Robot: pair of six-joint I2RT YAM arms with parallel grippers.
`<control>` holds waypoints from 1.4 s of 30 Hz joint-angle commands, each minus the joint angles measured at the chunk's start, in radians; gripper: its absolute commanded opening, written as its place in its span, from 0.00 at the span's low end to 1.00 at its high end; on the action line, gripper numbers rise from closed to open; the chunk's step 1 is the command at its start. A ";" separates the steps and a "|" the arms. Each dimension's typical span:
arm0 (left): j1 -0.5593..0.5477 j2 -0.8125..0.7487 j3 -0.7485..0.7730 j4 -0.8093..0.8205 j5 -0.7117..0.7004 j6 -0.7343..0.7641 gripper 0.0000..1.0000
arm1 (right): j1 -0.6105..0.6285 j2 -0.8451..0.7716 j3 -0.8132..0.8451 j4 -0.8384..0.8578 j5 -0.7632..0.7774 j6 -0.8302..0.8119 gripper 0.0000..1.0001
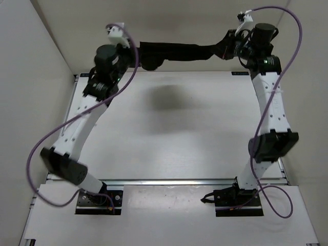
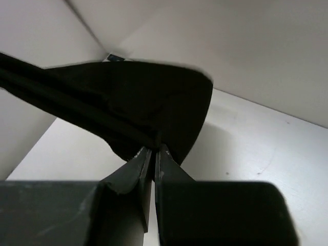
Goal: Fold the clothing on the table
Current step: Fold the skirt
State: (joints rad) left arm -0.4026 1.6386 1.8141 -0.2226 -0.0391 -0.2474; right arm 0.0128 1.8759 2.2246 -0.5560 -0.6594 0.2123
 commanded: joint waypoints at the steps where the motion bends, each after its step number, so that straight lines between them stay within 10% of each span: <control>1: 0.022 -0.155 -0.297 0.041 -0.091 0.028 0.00 | 0.004 -0.171 -0.310 0.014 0.046 -0.094 0.00; 6: -0.005 -0.462 -0.741 0.068 -0.050 -0.007 0.00 | 0.012 -0.432 -0.900 0.131 -0.002 -0.113 0.01; 12: -0.068 -0.644 -0.956 -0.044 -0.018 -0.053 0.00 | 0.144 -0.574 -1.167 0.120 0.061 -0.153 0.00; 20: 0.019 -0.547 -0.874 0.058 0.035 -0.020 0.00 | 0.139 -0.448 -1.002 0.217 0.036 -0.086 0.00; 32: 0.061 -0.100 -0.127 0.123 0.050 0.141 0.00 | 0.072 -0.121 -0.100 0.074 0.078 -0.136 0.00; 42: -0.014 -0.360 -0.603 0.174 0.015 0.152 0.00 | 0.044 -0.461 -0.758 0.149 0.118 -0.200 0.00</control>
State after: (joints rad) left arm -0.4042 1.3895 1.3849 -0.0227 0.0292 -0.0952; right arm 0.0868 1.5265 1.6493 -0.4202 -0.5873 0.0486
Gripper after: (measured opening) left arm 0.023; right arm 0.009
